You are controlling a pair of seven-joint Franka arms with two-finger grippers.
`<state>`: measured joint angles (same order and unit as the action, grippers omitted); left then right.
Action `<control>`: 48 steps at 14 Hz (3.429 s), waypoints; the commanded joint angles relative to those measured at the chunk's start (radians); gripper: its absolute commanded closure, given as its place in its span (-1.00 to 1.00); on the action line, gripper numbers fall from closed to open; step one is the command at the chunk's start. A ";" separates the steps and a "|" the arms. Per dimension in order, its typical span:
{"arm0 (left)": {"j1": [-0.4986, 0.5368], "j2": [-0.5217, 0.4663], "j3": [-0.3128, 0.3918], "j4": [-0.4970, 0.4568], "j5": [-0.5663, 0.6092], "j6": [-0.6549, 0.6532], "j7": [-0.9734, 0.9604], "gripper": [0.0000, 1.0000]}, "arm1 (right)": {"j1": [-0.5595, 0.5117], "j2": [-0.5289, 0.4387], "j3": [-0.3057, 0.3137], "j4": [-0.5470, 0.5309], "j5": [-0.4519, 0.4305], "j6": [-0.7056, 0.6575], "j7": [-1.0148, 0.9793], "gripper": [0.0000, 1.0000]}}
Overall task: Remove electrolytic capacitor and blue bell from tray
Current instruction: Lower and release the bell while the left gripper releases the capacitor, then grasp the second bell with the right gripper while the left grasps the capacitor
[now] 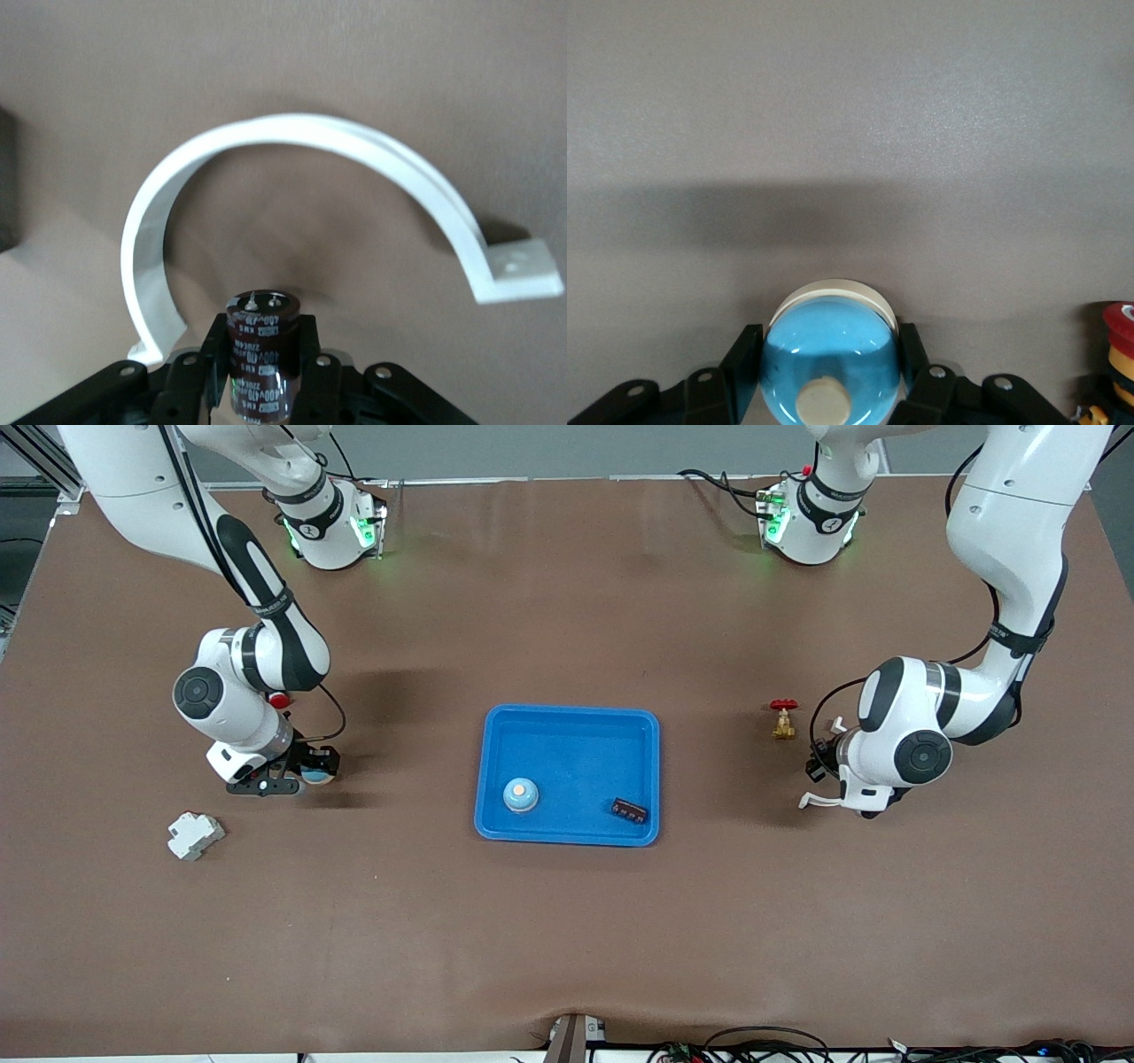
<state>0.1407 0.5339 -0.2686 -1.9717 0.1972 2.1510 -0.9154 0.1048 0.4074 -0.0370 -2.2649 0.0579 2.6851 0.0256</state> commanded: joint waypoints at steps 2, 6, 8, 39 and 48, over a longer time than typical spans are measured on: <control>0.020 0.006 -0.006 0.011 0.027 0.030 -0.002 -1.00 | -0.019 0.024 0.019 0.021 0.019 0.016 -0.004 -1.00; 0.011 -0.047 -0.017 0.060 0.018 -0.014 -0.011 -1.00 | -0.010 -0.007 0.020 0.054 0.019 -0.055 -0.007 -1.00; 0.005 -0.061 -0.058 0.128 0.008 -0.106 -0.106 -1.00 | -0.008 -0.036 0.023 0.160 0.019 -0.291 0.008 -1.00; -0.564 0.290 0.032 0.462 0.014 0.230 -1.123 -0.39 | 0.523 0.338 0.011 0.754 -0.091 -0.323 1.068 -1.00; -0.546 0.224 0.031 0.484 0.018 0.118 -1.103 1.00 | 0.541 0.430 0.012 0.789 -0.130 -0.271 1.123 -1.00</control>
<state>-0.4141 0.8177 -0.2403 -1.4938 0.2020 2.3561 -2.0275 0.6324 0.8055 -0.0135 -1.5258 -0.0537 2.4238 1.1066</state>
